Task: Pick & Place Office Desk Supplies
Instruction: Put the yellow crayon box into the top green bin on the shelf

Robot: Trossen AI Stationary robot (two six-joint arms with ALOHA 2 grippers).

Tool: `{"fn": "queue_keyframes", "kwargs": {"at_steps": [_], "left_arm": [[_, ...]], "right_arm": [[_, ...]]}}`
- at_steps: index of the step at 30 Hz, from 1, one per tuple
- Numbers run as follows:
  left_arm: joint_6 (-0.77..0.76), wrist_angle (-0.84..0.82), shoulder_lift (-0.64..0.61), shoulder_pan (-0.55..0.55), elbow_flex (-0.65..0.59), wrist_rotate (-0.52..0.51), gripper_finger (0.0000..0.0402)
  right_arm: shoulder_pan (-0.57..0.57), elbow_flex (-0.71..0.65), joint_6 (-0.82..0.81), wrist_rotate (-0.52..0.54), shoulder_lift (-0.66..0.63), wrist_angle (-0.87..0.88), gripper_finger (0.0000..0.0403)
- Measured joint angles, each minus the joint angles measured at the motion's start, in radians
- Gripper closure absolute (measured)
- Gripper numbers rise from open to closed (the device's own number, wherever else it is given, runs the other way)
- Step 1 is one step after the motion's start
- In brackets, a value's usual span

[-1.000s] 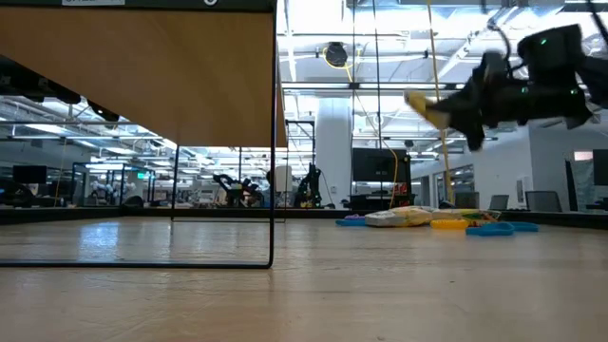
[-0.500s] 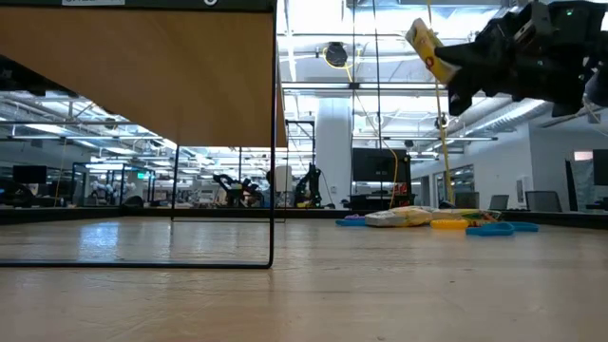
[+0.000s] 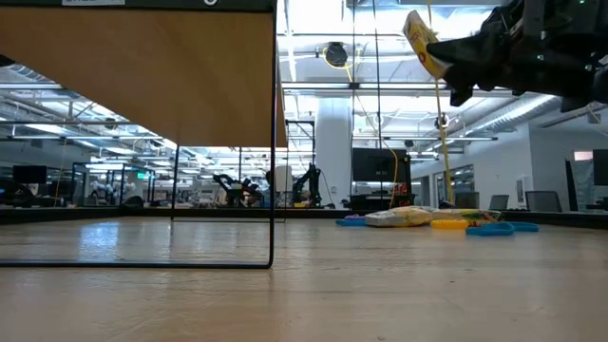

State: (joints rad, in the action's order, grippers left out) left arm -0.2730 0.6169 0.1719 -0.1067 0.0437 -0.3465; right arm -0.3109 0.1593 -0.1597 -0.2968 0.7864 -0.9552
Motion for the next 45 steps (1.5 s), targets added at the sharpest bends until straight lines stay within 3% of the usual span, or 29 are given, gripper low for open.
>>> {"fn": "queue_keyframes", "kwargs": {"at_steps": [4, 11, 18, 23, 30, 37, 45], "left_arm": [[0.077, 0.002, 0.166, 0.000, 0.112, 0.009, 0.0172], [0.275, -0.003, 0.614, 0.019, 0.396, 0.036, 0.0172], [0.250, -0.193, 0.970, 0.047, 0.719, 0.037, 0.0167], [0.147, -0.308, 1.157, 0.058, 0.935, 0.033, 0.0129], [0.208, -0.322, 1.353, 0.062, 1.115, 0.031, 0.0084], [0.208, -0.324, 1.471, 0.062, 1.222, 0.030, 0.0083], [0.152, -0.318, 1.486, 0.064, 1.247, 0.031, 0.0100]], "right_arm": [[0.032, 0.004, 0.055, 0.076, 0.000, -0.003, 0.0299], [0.086, 0.075, 0.129, 0.124, 0.075, -0.003, 0.0297], [0.152, 0.186, 0.304, 0.223, 0.226, 0.010, 0.0296], [0.202, 0.221, 0.493, 0.357, 0.294, 0.012, 0.0296], [0.273, 0.270, 0.783, 0.606, 0.334, -0.037, 0.0299], [0.343, 0.279, 0.884, 0.618, 0.341, -0.053, 0.0299], [0.412, 0.278, 1.025, 0.731, 0.357, -0.034, 0.0300]]}}
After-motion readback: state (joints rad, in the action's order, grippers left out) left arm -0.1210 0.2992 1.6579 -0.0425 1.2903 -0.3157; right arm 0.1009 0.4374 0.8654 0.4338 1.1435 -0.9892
